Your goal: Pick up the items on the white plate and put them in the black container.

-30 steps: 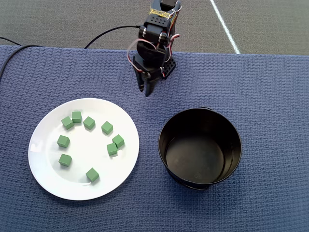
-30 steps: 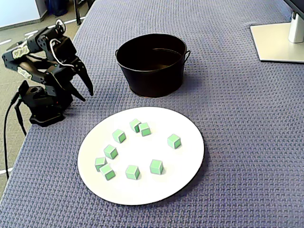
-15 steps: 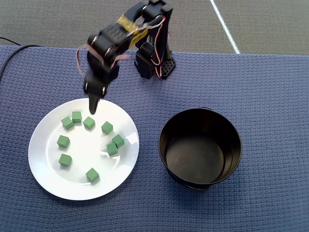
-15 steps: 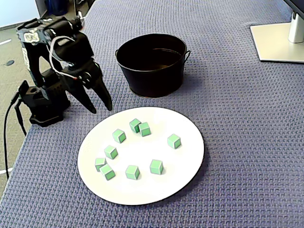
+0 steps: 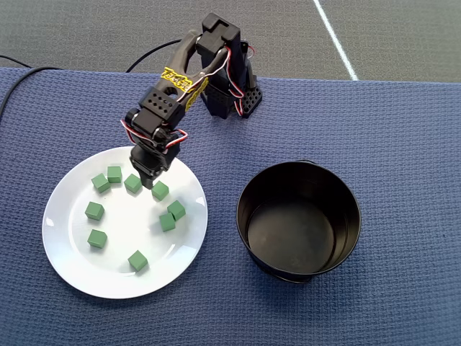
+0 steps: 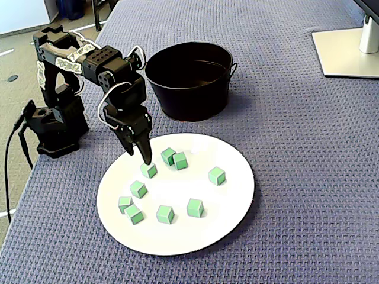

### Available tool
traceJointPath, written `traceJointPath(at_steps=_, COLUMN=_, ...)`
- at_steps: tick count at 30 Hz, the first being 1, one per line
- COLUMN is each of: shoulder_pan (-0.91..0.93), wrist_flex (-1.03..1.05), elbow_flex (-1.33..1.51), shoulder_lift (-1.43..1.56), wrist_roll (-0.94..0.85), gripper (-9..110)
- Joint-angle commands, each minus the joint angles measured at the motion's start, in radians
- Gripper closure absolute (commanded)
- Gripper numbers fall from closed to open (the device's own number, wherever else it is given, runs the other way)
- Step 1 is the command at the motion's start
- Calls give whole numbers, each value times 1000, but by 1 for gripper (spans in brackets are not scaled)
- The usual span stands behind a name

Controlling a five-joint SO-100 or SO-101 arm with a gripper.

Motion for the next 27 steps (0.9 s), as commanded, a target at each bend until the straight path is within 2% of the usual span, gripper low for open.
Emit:
traceJointPath(at_steps=1, shoulder_pan=-18, wrist_flex=9, elbow_flex=-58, shoulder_lift=-5, wrist_roll=109, gripper=87)
traceJointPath(at_steps=11, shoulder_pan=0, wrist_flex=-140, elbow_flex=14, shoulder_lift=-67, wrist_roll=87, gripper=85)
traceJointPath(at_steps=17, shoulder_pan=-21, wrist_flex=-153, elbow_flex=3, shoulder_lift=-109, wrist_roll=101, gripper=86)
traceJointPath(at_steps=27, shoulder_pan=-48, wrist_flex=-144, elbow_flex=6, shoulder_lift=-112, wrist_roll=140, gripper=102)
